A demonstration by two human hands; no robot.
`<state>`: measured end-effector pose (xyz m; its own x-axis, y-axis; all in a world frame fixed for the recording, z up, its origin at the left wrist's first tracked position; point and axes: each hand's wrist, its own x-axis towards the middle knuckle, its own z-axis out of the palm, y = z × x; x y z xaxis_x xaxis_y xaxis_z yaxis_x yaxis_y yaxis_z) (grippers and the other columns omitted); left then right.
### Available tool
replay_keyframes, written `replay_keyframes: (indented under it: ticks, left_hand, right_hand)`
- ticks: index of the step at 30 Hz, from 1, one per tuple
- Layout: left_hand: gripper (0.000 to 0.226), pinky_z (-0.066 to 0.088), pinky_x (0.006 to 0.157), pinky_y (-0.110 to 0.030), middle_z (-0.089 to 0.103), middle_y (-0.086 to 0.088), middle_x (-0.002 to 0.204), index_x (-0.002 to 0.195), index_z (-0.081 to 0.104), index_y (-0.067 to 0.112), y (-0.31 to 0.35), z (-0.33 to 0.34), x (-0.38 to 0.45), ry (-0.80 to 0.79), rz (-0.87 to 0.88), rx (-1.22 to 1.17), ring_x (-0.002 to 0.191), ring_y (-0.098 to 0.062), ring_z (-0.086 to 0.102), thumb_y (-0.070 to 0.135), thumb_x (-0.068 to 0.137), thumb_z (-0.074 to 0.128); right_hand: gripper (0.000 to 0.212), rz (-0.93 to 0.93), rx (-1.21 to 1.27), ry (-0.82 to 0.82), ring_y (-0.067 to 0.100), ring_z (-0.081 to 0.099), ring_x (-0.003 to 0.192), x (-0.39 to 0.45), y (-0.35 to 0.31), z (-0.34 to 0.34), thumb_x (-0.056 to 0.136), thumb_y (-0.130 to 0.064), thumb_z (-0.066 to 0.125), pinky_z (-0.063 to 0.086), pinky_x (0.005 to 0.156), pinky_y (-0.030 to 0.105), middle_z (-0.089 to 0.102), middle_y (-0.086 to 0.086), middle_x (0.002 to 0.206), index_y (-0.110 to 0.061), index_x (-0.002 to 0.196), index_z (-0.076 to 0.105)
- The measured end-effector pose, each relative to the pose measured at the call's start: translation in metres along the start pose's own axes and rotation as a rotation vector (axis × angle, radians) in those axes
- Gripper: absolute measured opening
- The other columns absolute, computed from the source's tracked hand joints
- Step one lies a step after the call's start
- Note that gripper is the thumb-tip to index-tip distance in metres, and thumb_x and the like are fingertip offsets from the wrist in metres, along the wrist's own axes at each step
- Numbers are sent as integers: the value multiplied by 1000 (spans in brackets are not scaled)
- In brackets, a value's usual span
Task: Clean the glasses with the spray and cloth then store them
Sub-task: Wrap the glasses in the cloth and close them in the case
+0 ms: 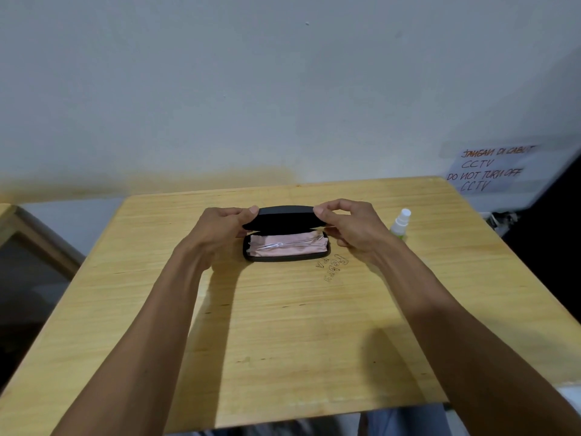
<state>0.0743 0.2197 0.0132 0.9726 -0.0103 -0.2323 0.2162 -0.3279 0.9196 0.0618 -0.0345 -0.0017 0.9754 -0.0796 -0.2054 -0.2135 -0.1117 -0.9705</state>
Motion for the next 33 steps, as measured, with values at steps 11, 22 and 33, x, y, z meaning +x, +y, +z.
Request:
replay_keyframes:
  ticks: [11,22,33]
  left_hand:
    - [28,39,81,-20,73,0,112,105,74,15,-11,-6,-3,-92,56,-16,108,-10,62,35,86,71]
    - [32,52,95,-33,70,0,115,118,67,21,-28,-7,-14,-112,160,35,109,-17,65,28,87,71]
    - [52,28,112,-50,61,22,125,122,58,50,-49,-3,-27,17,231,326,128,-18,47,61,73,68]
  right_hand:
    - [23,-69,34,-95,16,74,93,-6,16,-4,86,-22,78,57,89,32,77,8,102,-15,109,77]
    - [27,-199,-95,-95,10,69,112,-16,32,-5,89,-25,76,54,102,41,76,-7,114,-26,116,74]
    - [35,-317,-310,-71,8,66,112,-30,44,-8,87,-29,77,54,102,38,69,-12,124,-37,121,70]
